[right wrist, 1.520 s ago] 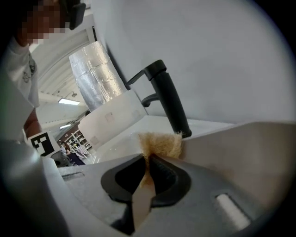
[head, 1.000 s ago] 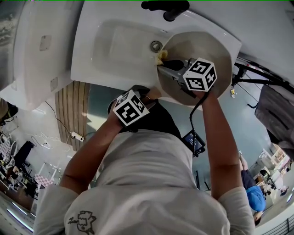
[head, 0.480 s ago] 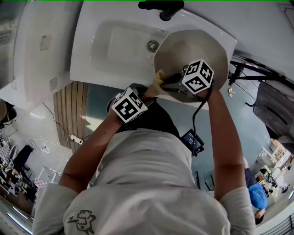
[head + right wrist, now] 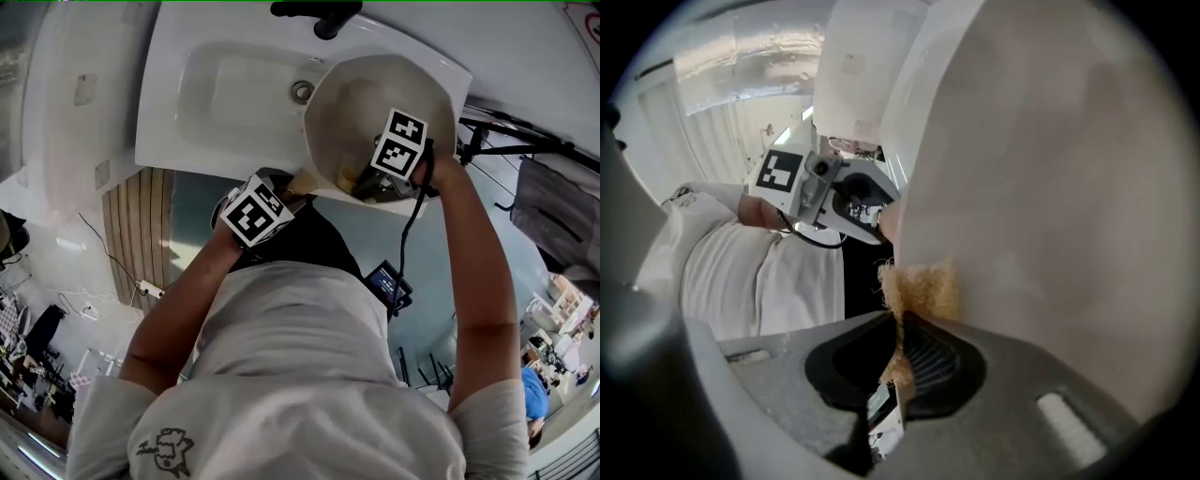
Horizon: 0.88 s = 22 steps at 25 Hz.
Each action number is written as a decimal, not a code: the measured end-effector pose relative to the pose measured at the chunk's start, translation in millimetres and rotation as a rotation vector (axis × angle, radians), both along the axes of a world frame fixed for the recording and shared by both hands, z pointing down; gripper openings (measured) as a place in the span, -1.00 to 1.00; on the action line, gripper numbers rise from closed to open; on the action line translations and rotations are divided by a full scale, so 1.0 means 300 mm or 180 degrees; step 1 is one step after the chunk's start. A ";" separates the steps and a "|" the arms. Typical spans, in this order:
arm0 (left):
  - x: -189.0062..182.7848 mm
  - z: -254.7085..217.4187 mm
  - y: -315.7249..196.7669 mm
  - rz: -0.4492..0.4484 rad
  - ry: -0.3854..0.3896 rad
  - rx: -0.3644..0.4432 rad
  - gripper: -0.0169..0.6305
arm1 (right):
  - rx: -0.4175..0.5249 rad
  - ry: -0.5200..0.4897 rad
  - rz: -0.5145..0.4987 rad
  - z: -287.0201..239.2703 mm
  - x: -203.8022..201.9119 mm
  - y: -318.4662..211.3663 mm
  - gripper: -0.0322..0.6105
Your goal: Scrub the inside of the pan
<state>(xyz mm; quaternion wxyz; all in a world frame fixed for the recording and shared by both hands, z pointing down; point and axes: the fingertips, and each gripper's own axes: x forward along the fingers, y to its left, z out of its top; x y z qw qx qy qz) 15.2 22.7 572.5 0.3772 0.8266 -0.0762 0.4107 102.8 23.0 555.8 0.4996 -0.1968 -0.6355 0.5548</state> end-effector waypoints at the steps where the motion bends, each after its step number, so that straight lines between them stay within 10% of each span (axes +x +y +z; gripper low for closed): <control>1: -0.002 0.000 0.000 -0.0006 -0.0003 0.0001 -0.38 | -0.0082 0.0088 -0.0092 -0.002 0.024 0.012 -0.80; 14: -0.008 -0.002 -0.001 -0.0046 0.0038 -0.0001 -0.39 | -0.0238 0.1307 -0.1492 -0.024 0.327 -0.006 -0.81; 22: -0.001 -0.004 0.001 -0.0018 0.0015 -0.0026 -0.39 | 0.0536 0.2252 -0.2581 -0.043 0.518 -0.160 -0.82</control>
